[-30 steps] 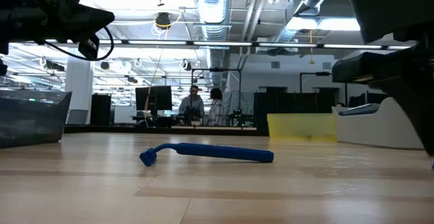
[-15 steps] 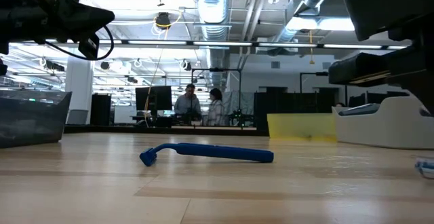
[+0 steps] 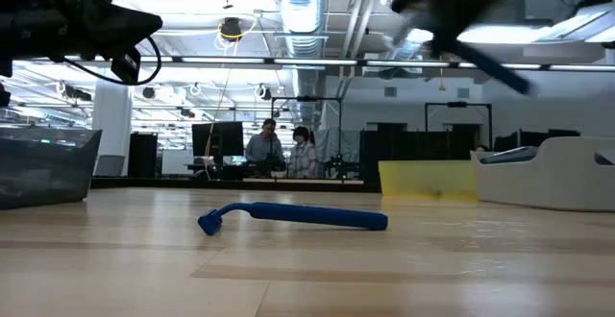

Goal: Pick & Place Travel size toiletries
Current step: Put the blue razor into the yellow bin

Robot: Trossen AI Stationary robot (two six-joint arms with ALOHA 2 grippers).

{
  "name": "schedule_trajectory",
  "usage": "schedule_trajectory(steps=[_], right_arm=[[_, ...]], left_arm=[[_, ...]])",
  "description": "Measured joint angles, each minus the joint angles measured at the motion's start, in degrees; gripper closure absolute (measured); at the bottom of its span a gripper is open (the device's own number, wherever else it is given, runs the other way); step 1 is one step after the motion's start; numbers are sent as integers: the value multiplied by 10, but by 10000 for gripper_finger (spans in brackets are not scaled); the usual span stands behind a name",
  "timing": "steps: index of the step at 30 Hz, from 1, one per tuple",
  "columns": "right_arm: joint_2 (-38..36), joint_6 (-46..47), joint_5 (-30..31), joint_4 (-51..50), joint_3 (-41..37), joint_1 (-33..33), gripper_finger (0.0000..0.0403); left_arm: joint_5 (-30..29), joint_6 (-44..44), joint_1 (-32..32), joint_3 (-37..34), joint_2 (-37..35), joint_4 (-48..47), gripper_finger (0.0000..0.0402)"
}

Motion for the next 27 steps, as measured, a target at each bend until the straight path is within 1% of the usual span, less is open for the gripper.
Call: schedule_trajectory(steps=[7, 13, 17, 21, 27], right_arm=[[-94, -1, 75, -18, 0, -120, 373], [-133, 14, 142, -40, 1, -265, 376], [-126, 20, 147, -51, 1, -371, 371], [-94, 20, 149, -59, 1, -464, 374], [-25, 2, 142, -51, 1, -557, 370]], left_arm=[[0, 0, 0, 0, 0, 1, 396], [0, 0, 0, 0, 0, 4, 394], [0, 0, 0, 0, 0, 4, 396], [0, 0, 0, 0, 0, 4, 394], [0, 0, 0, 0, 0, 4, 396]])
